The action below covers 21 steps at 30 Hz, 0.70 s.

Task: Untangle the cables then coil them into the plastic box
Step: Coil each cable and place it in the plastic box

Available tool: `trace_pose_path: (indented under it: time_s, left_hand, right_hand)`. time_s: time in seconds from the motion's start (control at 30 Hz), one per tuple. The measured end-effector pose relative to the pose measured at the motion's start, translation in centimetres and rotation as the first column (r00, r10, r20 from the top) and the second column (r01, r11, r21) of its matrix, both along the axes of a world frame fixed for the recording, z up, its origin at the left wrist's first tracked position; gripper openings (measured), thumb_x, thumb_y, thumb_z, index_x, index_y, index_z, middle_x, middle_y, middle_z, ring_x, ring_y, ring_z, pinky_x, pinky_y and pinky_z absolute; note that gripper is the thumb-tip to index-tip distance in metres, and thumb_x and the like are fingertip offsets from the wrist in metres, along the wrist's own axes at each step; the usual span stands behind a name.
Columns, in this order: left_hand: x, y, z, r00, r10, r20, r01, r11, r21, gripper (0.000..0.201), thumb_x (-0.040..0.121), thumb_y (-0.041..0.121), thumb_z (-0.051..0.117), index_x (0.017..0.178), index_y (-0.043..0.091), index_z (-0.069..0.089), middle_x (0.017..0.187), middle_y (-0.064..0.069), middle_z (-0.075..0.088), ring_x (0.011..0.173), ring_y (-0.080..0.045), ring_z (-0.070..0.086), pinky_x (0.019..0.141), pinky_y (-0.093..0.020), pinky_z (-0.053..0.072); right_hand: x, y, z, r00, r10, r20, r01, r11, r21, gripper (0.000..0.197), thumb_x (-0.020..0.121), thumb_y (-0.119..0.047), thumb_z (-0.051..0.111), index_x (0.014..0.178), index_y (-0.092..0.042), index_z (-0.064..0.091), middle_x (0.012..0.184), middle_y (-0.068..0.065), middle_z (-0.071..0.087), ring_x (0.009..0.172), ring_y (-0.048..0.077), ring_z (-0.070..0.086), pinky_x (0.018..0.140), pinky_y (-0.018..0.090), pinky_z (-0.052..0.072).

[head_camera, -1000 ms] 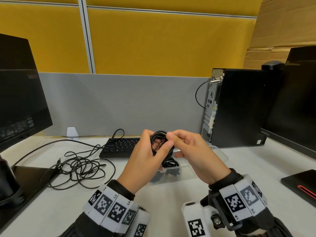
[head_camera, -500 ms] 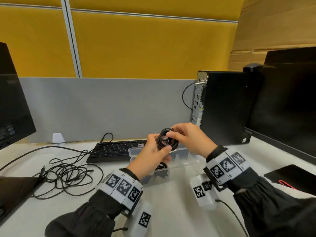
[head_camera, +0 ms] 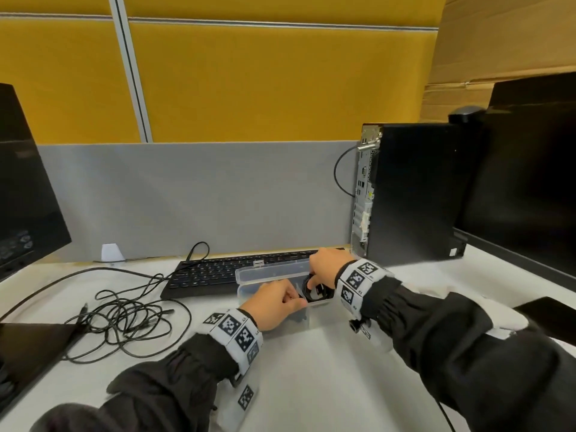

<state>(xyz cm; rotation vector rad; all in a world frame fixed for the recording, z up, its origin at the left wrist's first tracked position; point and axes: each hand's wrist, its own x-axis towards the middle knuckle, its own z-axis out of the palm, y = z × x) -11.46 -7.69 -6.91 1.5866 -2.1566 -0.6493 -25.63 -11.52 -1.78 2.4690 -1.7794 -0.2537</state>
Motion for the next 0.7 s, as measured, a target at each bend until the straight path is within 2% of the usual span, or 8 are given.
trace_pose_path:
  time_s: [0.13, 0.23, 0.33, 0.4, 0.47, 0.57, 0.63, 0.7]
  left_hand:
    - [-0.2, 0.0, -0.1, 1.000, -0.017, 0.008, 0.017, 1.000, -0.009, 0.021, 0.090, 0.036, 0.056, 0.097, 0.017, 0.054, 0.100, -0.003, 0.061, 0.091, -0.017, 0.051, 0.078, -0.025, 0.041]
    - [-0.2, 0.0, -0.1, 1.000, -0.008, 0.010, 0.008, 1.000, 0.003, 0.024, 0.091, 0.037, 0.055, 0.101, 0.015, 0.054, 0.105, -0.005, 0.061, 0.101, -0.021, 0.052, 0.086, -0.030, 0.043]
    - [-0.1, 0.1, -0.2, 1.000, -0.003, 0.007, 0.003, 1.000, 0.026, 0.029, 0.092, 0.038, 0.052, 0.110, 0.015, 0.053, 0.102, -0.001, 0.058, 0.103, -0.020, 0.049, 0.090, -0.032, 0.043]
    - [-0.1, 0.4, 0.0, 0.998, -0.032, 0.062, 0.030, 0.999, 0.026, 0.036, 0.095, 0.039, 0.046, 0.125, 0.020, 0.047, 0.108, -0.002, 0.055, 0.110, -0.021, 0.045, 0.097, -0.034, 0.039]
    - [-0.4, 0.8, 0.3, 0.967, -0.077, 0.244, 0.074, 0.997, 0.020, 0.042, 0.099, 0.040, 0.033, 0.138, 0.024, 0.037, 0.125, -0.008, 0.047, 0.119, -0.027, 0.037, 0.102, -0.038, 0.031]
    - [-1.1, 0.9, 0.4, 0.903, -0.108, 0.416, 0.114, 0.993, 0.010, 0.045, 0.101, 0.042, 0.021, 0.140, 0.025, 0.035, 0.128, -0.012, 0.043, 0.122, -0.030, 0.032, 0.103, -0.042, 0.030]
    - [-1.4, 0.6, 0.5, 0.899, -0.094, 0.428, 0.108, 0.994, -0.010, 0.046, 0.099, 0.047, 0.022, 0.132, 0.024, 0.043, 0.124, -0.012, 0.046, 0.121, -0.028, 0.035, 0.102, -0.045, 0.035]
    - [-1.7, 0.3, 0.6, 0.875, -0.081, 0.477, 0.118, 0.992, -0.048, 0.049, 0.097, 0.052, 0.022, 0.124, 0.022, 0.049, 0.121, -0.011, 0.050, 0.118, -0.027, 0.041, 0.097, -0.046, 0.040]
  right_hand:
    - [0.8, 0.5, -1.9, 0.996, 0.032, -0.079, -0.028, 0.998, 0.051, 0.029, 0.095, -0.018, 0.052, 0.119, -0.002, 0.056, 0.118, 0.017, 0.056, 0.105, 0.034, 0.059, 0.075, 0.036, 0.045]
    - [1.1, 0.6, -1.7, 0.992, 0.040, -0.119, -0.023, 0.989, 0.144, 0.028, 0.095, -0.017, 0.051, 0.118, -0.001, 0.055, 0.097, 0.016, 0.056, 0.084, 0.031, 0.056, 0.070, 0.033, 0.042]
    - [1.0, 0.1, -0.5, 0.983, 0.085, -0.163, -0.046, 0.972, 0.230, 0.023, 0.092, -0.026, 0.055, 0.090, -0.003, 0.060, 0.072, 0.007, 0.055, 0.074, 0.025, 0.049, 0.069, 0.031, 0.042]
    - [0.6, -0.3, 0.1, 0.981, 0.087, -0.172, -0.039, 0.963, 0.267, 0.028, 0.086, -0.035, 0.060, 0.075, -0.009, 0.058, 0.066, 0.003, 0.054, 0.071, 0.025, 0.051, 0.071, 0.034, 0.048]
    - [0.5, -0.3, 0.6, 0.982, 0.087, -0.169, -0.038, 0.962, 0.270, 0.026, 0.083, -0.036, 0.065, 0.089, -0.010, 0.067, 0.076, 0.002, 0.059, 0.075, 0.024, 0.054, 0.074, 0.035, 0.051]
    - [0.9, -0.2, 0.6, 0.983, 0.027, -0.179, 0.020, 0.966, 0.257, 0.030, 0.091, -0.021, 0.059, 0.115, -0.004, 0.062, 0.087, 0.006, 0.057, 0.084, 0.021, 0.048, 0.066, 0.029, 0.043]
    - [1.0, -0.1, 0.2, 0.985, 0.009, -0.171, 0.019, 0.987, 0.160, 0.028, 0.092, -0.018, 0.056, 0.115, -0.003, 0.059, 0.091, 0.009, 0.060, 0.080, 0.023, 0.048, 0.067, 0.030, 0.041]
    - [0.8, 0.0, 0.0, 0.985, -0.002, -0.172, 0.021, 0.993, 0.113, 0.025, 0.090, -0.018, 0.055, 0.112, -0.005, 0.059, 0.080, 0.007, 0.055, 0.078, 0.023, 0.048, 0.068, 0.032, 0.041]
